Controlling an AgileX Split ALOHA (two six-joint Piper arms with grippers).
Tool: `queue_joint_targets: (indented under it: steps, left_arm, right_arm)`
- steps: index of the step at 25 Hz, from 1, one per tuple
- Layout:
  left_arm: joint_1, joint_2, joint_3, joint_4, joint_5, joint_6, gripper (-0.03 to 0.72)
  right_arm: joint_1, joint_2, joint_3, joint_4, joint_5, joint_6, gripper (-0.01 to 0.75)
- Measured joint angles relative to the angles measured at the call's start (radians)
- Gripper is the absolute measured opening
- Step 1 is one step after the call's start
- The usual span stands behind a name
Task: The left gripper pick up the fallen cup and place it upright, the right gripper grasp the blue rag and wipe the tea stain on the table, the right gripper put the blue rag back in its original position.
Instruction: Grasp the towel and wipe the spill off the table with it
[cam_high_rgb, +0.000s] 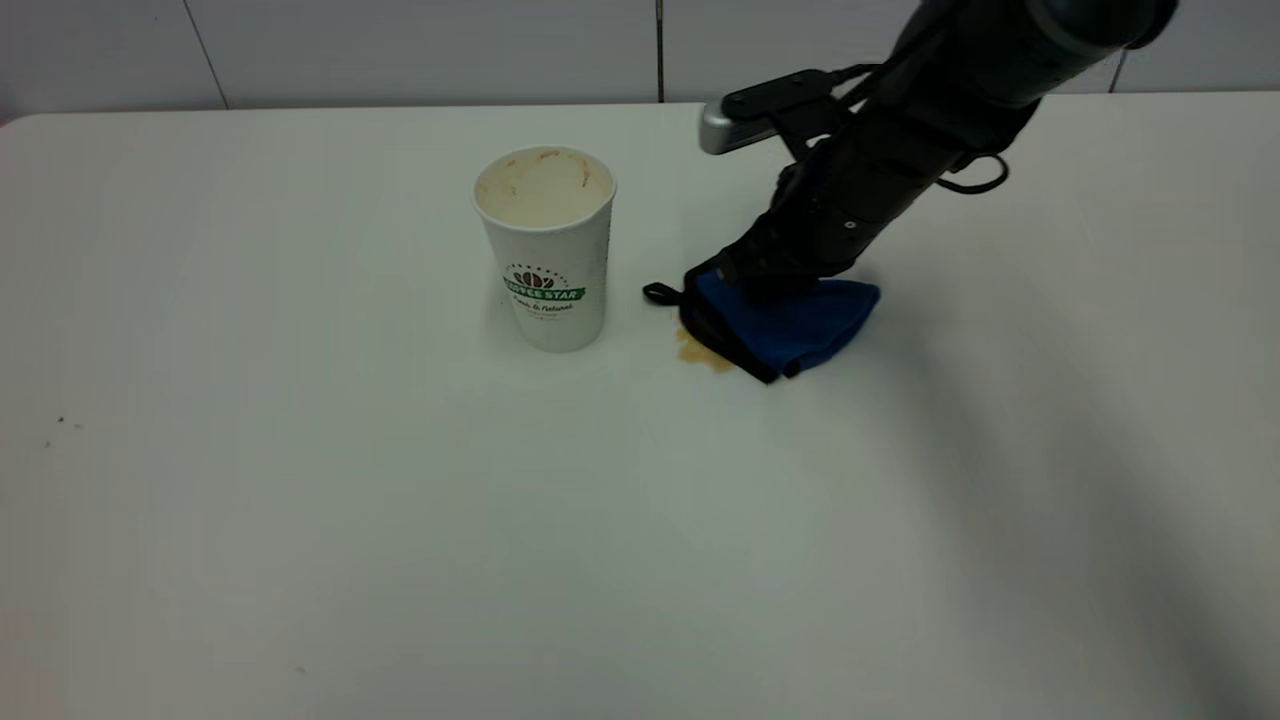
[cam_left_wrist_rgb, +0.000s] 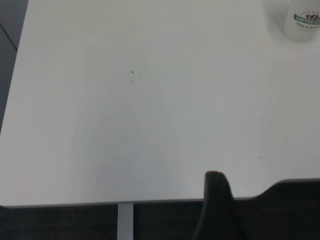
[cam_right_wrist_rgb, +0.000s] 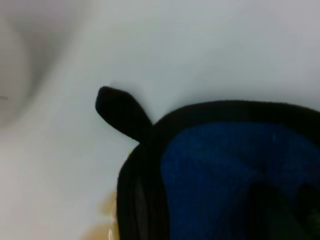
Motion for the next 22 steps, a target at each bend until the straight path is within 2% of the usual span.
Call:
queue_joint_targets:
  steps: [3,7,13,18,22]
  left_arm:
    - [0.000,0.000,0.000,0.000,0.000,0.000,0.541]
    - [0.000,0.000,0.000,0.000,0.000,0.000,0.541]
    - [0.000,0.000,0.000,0.000,0.000,0.002,0.541]
    - [0.000,0.000,0.000,0.000,0.000,0.002,0.541]
    - [0.000,0.000,0.000,0.000,0.000,0.002,0.541]
  right_arm:
    - [0.034,0.012,-0.032,0.000,0.061,-0.002,0.065]
    - [0.050,0.012,-0.043,-0.019,0.204,-0.003,0.065]
    - [0.052,0.003,-0.050,-0.177,0.410,0.021,0.064]
    - [0.025,-0.006,-0.052,-0.325,0.490,0.227,0.064]
    - [-0.063,-0.011,-0.052,-0.458,0.505,0.445,0.064]
